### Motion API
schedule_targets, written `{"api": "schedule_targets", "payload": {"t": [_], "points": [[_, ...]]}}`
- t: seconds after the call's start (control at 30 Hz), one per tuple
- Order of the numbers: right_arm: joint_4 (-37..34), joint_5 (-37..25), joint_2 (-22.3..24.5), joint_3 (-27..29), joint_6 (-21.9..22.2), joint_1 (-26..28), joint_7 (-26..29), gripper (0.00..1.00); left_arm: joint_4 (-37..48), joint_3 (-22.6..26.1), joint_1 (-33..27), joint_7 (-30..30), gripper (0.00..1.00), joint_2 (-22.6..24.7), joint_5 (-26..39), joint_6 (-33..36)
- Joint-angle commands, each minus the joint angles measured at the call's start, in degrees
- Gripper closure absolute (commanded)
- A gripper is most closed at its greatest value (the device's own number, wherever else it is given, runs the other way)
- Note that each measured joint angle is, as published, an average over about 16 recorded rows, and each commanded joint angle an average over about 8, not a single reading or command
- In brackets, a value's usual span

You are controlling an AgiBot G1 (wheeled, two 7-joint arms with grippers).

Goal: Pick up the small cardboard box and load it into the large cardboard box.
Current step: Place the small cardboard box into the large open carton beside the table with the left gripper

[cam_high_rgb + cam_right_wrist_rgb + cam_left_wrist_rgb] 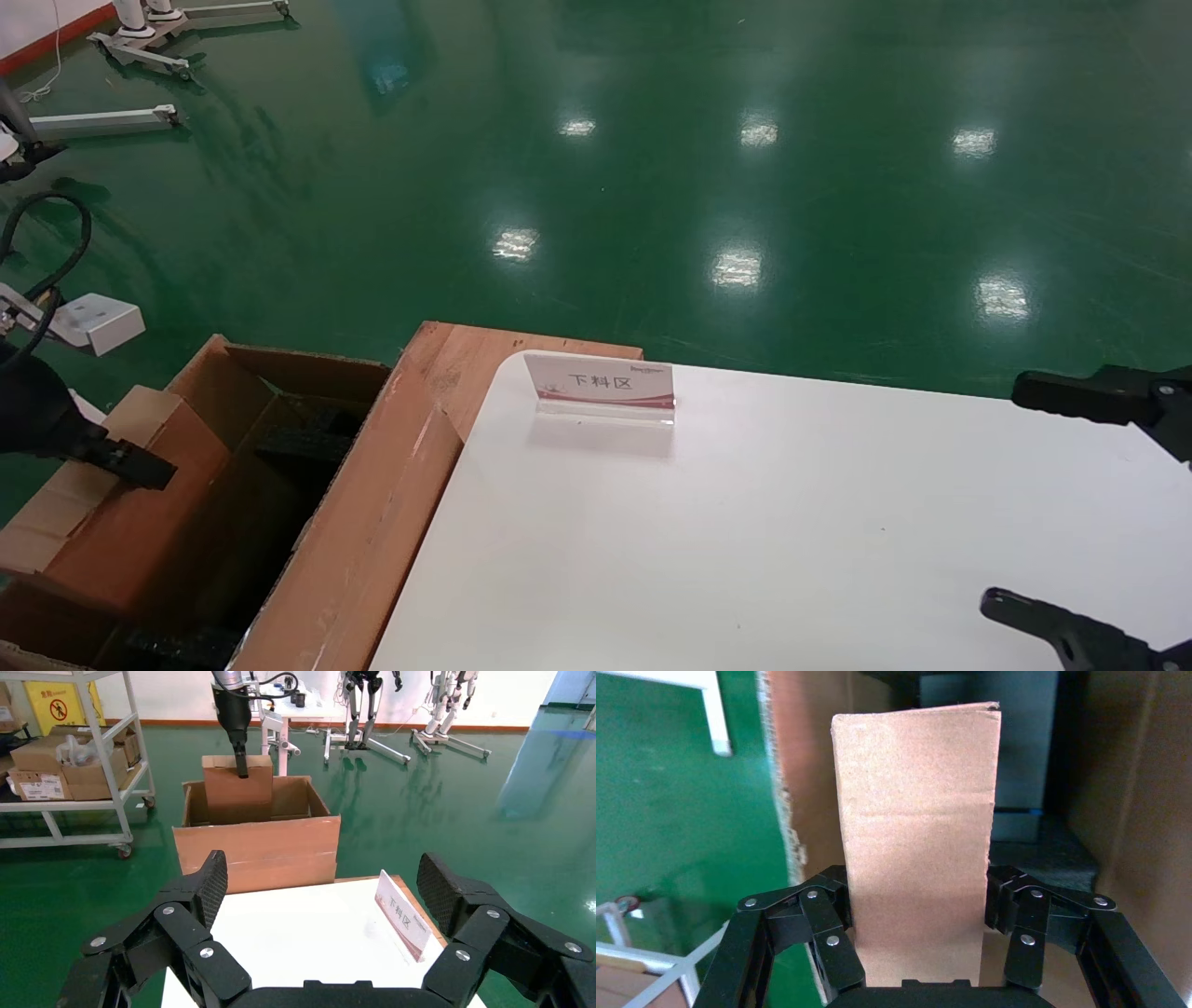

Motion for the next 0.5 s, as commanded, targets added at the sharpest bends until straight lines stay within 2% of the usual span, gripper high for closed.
{"api": "schedule_targets", "payload": {"t": [0.03, 0.5], "points": [[0.0, 0.0, 0.0, 0.0, 0.0, 0.0, 0.0, 0.0, 1.7, 0.1, 1.3, 1.0, 1.0, 0.6, -0.2, -0.9], [0.0, 0.0, 0.0, -0.1, 0.0, 0.0, 0.0, 0.0, 14.1, -1.5, 8.9, 9.3, 1.0, 5.1, -5.1, -5.3]]}}
